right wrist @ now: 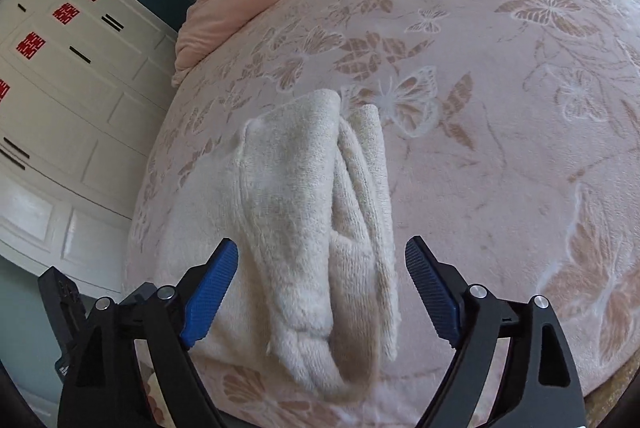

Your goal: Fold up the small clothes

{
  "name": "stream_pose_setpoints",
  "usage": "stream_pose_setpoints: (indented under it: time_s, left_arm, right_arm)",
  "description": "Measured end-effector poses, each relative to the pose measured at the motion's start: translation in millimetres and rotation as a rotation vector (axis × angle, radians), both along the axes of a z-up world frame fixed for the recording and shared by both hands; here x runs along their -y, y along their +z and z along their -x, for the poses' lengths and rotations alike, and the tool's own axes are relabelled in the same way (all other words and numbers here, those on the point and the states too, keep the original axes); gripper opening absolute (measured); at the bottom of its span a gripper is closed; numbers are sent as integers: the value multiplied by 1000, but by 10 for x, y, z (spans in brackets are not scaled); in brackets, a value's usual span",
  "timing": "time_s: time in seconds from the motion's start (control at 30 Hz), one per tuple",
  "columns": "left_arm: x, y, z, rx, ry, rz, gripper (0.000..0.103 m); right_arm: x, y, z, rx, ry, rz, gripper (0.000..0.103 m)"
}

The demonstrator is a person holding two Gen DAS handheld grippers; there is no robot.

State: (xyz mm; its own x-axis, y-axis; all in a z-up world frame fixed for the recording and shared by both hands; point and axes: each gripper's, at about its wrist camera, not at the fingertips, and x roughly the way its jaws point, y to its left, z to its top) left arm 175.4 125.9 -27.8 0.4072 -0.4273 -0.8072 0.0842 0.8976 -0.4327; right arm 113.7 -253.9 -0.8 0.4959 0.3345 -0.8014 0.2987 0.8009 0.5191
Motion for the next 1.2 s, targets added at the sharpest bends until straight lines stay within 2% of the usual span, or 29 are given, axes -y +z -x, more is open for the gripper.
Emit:
stream_pose_setpoints:
  time_s: [0.03, 0.07, 0.1, 0.13, 0.17, 0.2, 0.23, 0.33, 0.37, 0.43, 0.47, 0.53, 0.57, 0.63, 0.7, 0.77, 0.83, 0.9, 0.93, 0.97, 1.0, 1.07, 1.13, 1.2]
  left_arm:
    - [35, -109, -67, -38, -10, 23, 92]
    - [64, -203, -123, -77, -18, 64, 92]
    - [87, -258, -161, -108, -21, 99, 80]
    - [116, -263, -193, -122, -40, 124, 68]
    - [150, -192, -206, -110, -42, 98, 64]
    - [191, -64, -196, -75, -59, 81, 54]
    - [230, 93, -174, -30, -83, 74, 49]
    - [299, 542, -126, 101, -124, 40, 49]
    - [314, 621, -132, 123, -131, 37, 50]
    - [408, 623, -166, 128, -142, -10, 59]
    - [496, 544, -174, 137, -149, -82, 61]
    - [682, 251, -189, 117, -174, -260, 62]
    - [722, 115, -167, 85, -185, -322, 62]
    - [687, 124, -34, 114, -165, -322, 62]
    - [657, 191, 51, 128, -149, -352, 69]
    - [615, 226, 108, 126, -141, -353, 69]
    - [608, 196, 137, 101, -131, -358, 70]
    - [604, 176, 163, 78, -112, -358, 70]
    - [590, 171, 173, 72, -102, -354, 70]
    - [577, 173, 190, 65, -94, -350, 71]
    - [560, 174, 207, 60, -92, -341, 71]
    - [544, 185, 240, 58, -92, -347, 71]
    - [550, 207, 271, 67, -96, -363, 71]
    - [561, 229, 296, 69, -95, -366, 71]
  right_arm:
    - [-37, -117, -75, -36, 8, -16, 84]
    - [-59, -235, -150, -64, 20, -52, 76]
    - [-88, -280, -194, -76, 27, -77, 56]
    - [-119, -217, -220, -62, 34, -64, 48]
    - [-158, -75, -231, -24, 51, -33, 40]
    - [-198, 134, -220, 40, 71, -7, 37]
    - [-226, 335, -192, 102, 93, 7, 36]
    - [-188, 746, -82, 215, 82, 39, 36]
    - [-142, 749, -68, 218, 74, 39, 38]
    - [-57, 474, -118, 151, 67, 79, 47]
    - [-18, 236, -170, 83, 68, 122, 54]
    - [56, -122, -174, -74, 61, 198, 52]
    - [110, -52, -94, -21, 43, 138, 51]
    - [88, 277, 105, 55, -6, 197, 51]
    - [-44, 590, 280, 145, 19, 231, 51]
    - [-209, 729, 380, 192, 73, 240, 51]
    - [-402, 648, 388, 174, 162, 280, 47]
    - [-497, 368, 332, 93, 224, 365, 20]
    - [-455, 193, 300, 38, 218, 369, 11]
    - [-374, 91, 283, 14, 200, 320, 3]
    - [-321, 122, 294, 18, 170, 276, 3]
    - [-309, 374, 325, 71, 138, 229, 6]
    - [-354, 568, 381, 124, 137, 247, 6]
    - [-370, 489, 366, 99, 153, 298, 6]
